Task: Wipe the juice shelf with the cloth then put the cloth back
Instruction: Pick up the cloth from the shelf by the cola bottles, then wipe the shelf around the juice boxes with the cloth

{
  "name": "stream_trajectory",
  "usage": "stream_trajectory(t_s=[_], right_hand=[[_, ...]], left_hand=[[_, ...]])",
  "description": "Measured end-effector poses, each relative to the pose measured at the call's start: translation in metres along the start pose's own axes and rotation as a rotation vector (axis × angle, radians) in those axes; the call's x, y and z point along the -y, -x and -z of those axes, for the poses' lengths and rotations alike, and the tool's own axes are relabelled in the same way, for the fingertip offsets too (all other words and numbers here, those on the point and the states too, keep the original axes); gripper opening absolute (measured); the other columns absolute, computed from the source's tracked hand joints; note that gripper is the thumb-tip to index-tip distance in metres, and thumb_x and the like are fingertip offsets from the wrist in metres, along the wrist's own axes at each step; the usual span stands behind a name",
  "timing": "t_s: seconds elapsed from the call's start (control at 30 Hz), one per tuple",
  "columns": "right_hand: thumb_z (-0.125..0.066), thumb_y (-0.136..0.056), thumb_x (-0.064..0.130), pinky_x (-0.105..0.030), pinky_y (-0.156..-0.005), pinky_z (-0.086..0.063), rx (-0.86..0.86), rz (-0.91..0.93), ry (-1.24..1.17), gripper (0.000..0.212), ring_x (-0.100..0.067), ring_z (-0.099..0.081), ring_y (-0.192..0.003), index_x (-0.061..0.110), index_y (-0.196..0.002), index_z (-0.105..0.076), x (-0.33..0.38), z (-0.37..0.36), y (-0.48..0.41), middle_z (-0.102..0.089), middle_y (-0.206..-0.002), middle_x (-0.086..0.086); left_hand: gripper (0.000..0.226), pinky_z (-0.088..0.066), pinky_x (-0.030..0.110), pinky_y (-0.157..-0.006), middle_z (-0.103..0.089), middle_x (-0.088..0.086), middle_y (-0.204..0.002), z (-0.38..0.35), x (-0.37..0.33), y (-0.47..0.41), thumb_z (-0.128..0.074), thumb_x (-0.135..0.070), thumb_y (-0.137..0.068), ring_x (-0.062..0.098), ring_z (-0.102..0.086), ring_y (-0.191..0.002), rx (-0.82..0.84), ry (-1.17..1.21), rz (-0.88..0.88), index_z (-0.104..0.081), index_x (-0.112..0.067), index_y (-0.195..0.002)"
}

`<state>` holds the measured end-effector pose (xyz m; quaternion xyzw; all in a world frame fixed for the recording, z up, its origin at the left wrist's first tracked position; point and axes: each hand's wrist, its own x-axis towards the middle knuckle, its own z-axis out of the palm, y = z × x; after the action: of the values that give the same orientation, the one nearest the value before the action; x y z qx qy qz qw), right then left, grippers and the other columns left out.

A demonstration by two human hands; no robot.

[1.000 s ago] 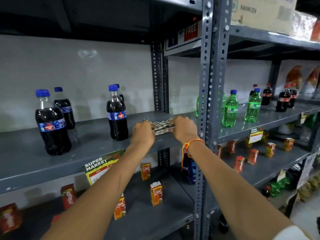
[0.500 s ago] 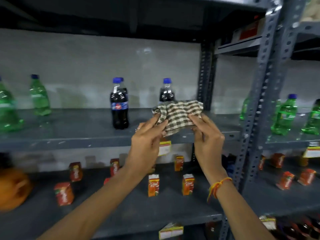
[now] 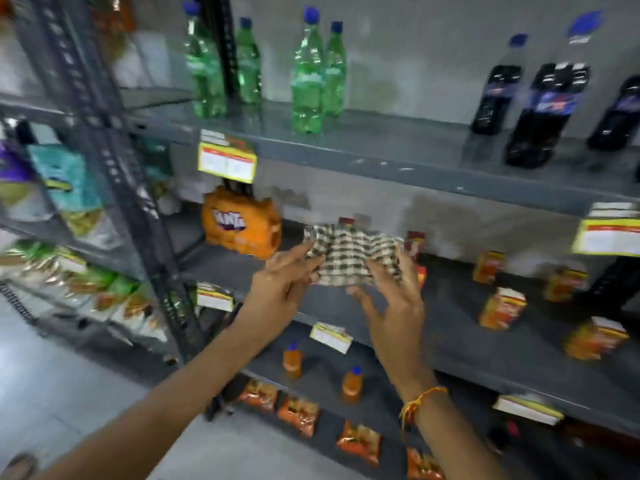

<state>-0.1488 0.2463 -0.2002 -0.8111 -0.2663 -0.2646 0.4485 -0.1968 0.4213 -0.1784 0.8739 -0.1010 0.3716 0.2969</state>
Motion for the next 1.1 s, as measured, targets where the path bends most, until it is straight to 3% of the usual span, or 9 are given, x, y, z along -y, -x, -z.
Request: stream_trajectory(t_s=[0.13, 0.3, 0.4, 0.47, 0.6, 0.7, 0.9, 1.0, 1.1], right_hand=[[-0.065, -0.086, 0.024, -0.035, -0.101, -0.036, 0.155, -0.056, 0.215, 0.047, -0.031, -0.038, -0.124, 0.032, -0.130, -0.050, 0.009, -0.103, 0.022, -0.023, -0.154, -0.011], [-0.066, -0.082, 0.015, -0.048, -0.087, -0.054, 0.351, -0.145, 0.349, 0.046, -0.036, -0.049, -0.104, 0.031, -0.123, -0.057, 0.012, -0.213, 0.025, -0.048, -0.142, -0.008], [-0.066, -0.081, 0.015, -0.046, -0.089, -0.053, 0.407, -0.168, 0.405, 0.044, -0.034, -0.050, -0.105, 0.031, -0.122, -0.059, 0.017, -0.261, 0.006, -0.051, -0.140, -0.007], [-0.066, -0.080, 0.014, -0.044, -0.089, -0.053, 0.404, -0.174, 0.409, 0.042, -0.036, -0.051, -0.103, 0.030, -0.118, -0.062, 0.019, -0.289, -0.014, -0.053, -0.138, -0.008], [-0.065, -0.079, 0.015, -0.044, -0.082, -0.053, 0.435, -0.125, 0.444, 0.040, -0.038, -0.052, -0.098, 0.029, -0.116, -0.063, 0.017, -0.341, -0.056, -0.055, -0.135, -0.008], [-0.061, -0.081, 0.016, -0.049, -0.087, -0.049, 0.529, -0.153, 0.525, 0.041, -0.042, -0.047, -0.109, 0.030, -0.120, -0.060, 0.008, -0.370, -0.068, -0.049, -0.140, -0.008], [-0.052, -0.080, 0.041, -0.069, -0.109, -0.005, 0.768, -0.302, 0.661, 0.056, -0.040, -0.007, -0.141, 0.037, -0.134, -0.040, -0.014, -0.380, -0.051, -0.022, -0.156, -0.002], [-0.051, -0.080, 0.041, -0.060, -0.112, -0.025, 0.595, -0.146, 0.475, 0.053, -0.037, -0.027, -0.137, 0.024, -0.130, -0.050, -0.012, -0.386, -0.062, -0.039, -0.149, -0.007], [-0.052, -0.089, 0.038, -0.049, -0.115, -0.029, 0.743, -0.084, 0.344, 0.052, -0.031, -0.027, -0.140, 0.024, -0.138, -0.040, -0.018, -0.404, -0.075, -0.037, -0.151, -0.006]], left_hand=[[0.034, -0.037, 0.016, -0.090, -0.047, 0.009, -0.126, 0.019, 0.096, 0.040, -0.043, 0.002, -0.082, 0.019, -0.051, -0.101, 0.083, 0.037, 0.053, -0.067, -0.003, -0.105], [0.032, -0.037, 0.014, -0.086, -0.057, 0.027, -0.119, 0.038, 0.200, 0.071, -0.053, 0.009, -0.075, 0.039, -0.060, -0.102, 0.261, 0.039, 0.256, -0.068, 0.002, -0.102], [0.029, -0.040, 0.033, -0.095, -0.054, 0.030, -0.124, 0.048, 0.247, 0.064, -0.052, 0.005, -0.082, 0.043, -0.054, -0.111, 0.289, 0.040, 0.293, -0.064, 0.002, -0.108], [0.030, -0.035, 0.028, -0.099, -0.053, 0.030, -0.125, 0.053, 0.272, 0.050, -0.054, 0.008, -0.083, 0.042, -0.053, -0.112, 0.314, 0.013, 0.298, -0.062, 0.003, -0.111], [0.038, -0.041, 0.025, -0.082, -0.063, 0.031, -0.109, 0.051, 0.325, 0.024, -0.053, 0.016, -0.069, 0.044, -0.064, -0.091, 0.308, 0.006, 0.329, -0.065, 0.004, -0.104], [0.042, -0.040, 0.025, -0.079, -0.065, 0.029, -0.104, 0.041, 0.351, 0.017, -0.047, 0.016, -0.065, 0.037, -0.063, -0.092, 0.303, 0.005, 0.354, -0.066, 0.005, -0.101], [0.062, -0.035, 0.047, -0.103, -0.033, 0.019, -0.146, 0.013, 0.382, 0.046, -0.046, 0.009, -0.079, 0.040, -0.033, -0.128, 0.490, -0.118, 0.434, -0.038, -0.012, -0.137], [0.059, -0.026, 0.042, -0.109, -0.023, 0.014, -0.151, 0.022, 0.387, 0.041, -0.046, 0.004, -0.086, 0.029, -0.021, -0.137, 0.371, -0.053, 0.534, -0.027, -0.009, -0.141], [0.058, -0.027, 0.044, -0.108, -0.020, 0.013, -0.152, 0.025, 0.398, 0.036, -0.043, -0.007, -0.091, 0.029, -0.024, -0.136, 0.397, -0.197, 0.631, -0.019, -0.011, -0.144]])
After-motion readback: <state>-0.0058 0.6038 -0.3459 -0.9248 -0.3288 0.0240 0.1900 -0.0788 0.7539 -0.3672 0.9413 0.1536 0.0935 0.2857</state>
